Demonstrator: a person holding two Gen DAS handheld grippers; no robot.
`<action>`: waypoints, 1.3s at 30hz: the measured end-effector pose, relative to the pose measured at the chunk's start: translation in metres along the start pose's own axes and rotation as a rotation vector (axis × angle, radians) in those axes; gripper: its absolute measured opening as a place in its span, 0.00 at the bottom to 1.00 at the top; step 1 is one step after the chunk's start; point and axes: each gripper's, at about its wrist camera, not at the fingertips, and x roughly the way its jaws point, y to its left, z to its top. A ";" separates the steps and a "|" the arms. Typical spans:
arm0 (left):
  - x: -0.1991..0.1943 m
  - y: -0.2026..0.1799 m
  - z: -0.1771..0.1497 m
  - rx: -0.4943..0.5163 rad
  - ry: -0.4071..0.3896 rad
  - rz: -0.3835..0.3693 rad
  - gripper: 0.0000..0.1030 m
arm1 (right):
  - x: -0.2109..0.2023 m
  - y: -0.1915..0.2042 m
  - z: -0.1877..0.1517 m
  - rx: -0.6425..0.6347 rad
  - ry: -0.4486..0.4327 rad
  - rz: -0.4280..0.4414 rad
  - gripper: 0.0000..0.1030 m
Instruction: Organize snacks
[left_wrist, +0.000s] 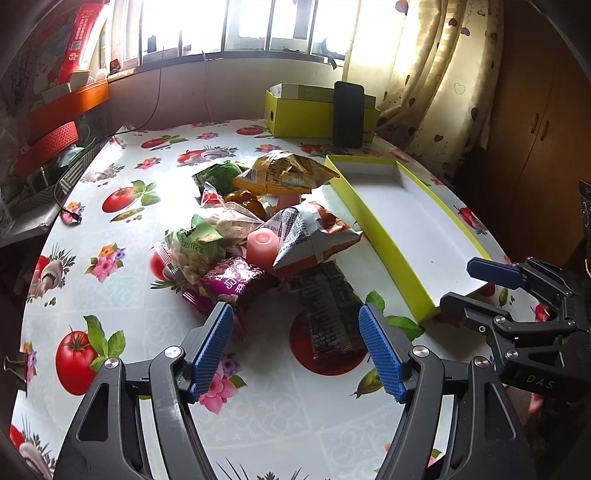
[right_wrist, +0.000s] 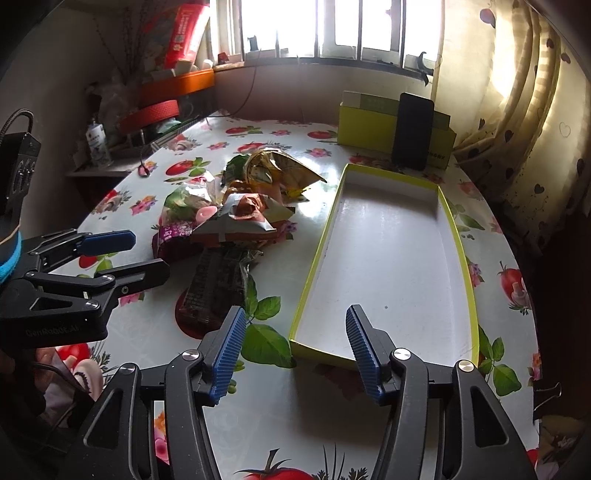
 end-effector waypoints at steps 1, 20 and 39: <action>0.000 0.000 0.000 -0.001 0.001 -0.002 0.70 | 0.001 0.000 0.000 0.005 0.000 -0.001 0.54; -0.002 -0.001 0.002 0.035 -0.020 0.005 0.69 | 0.005 -0.005 0.001 0.016 0.020 0.006 0.54; 0.005 0.002 0.002 0.021 0.006 -0.033 0.69 | 0.012 -0.005 0.000 0.011 0.035 0.008 0.54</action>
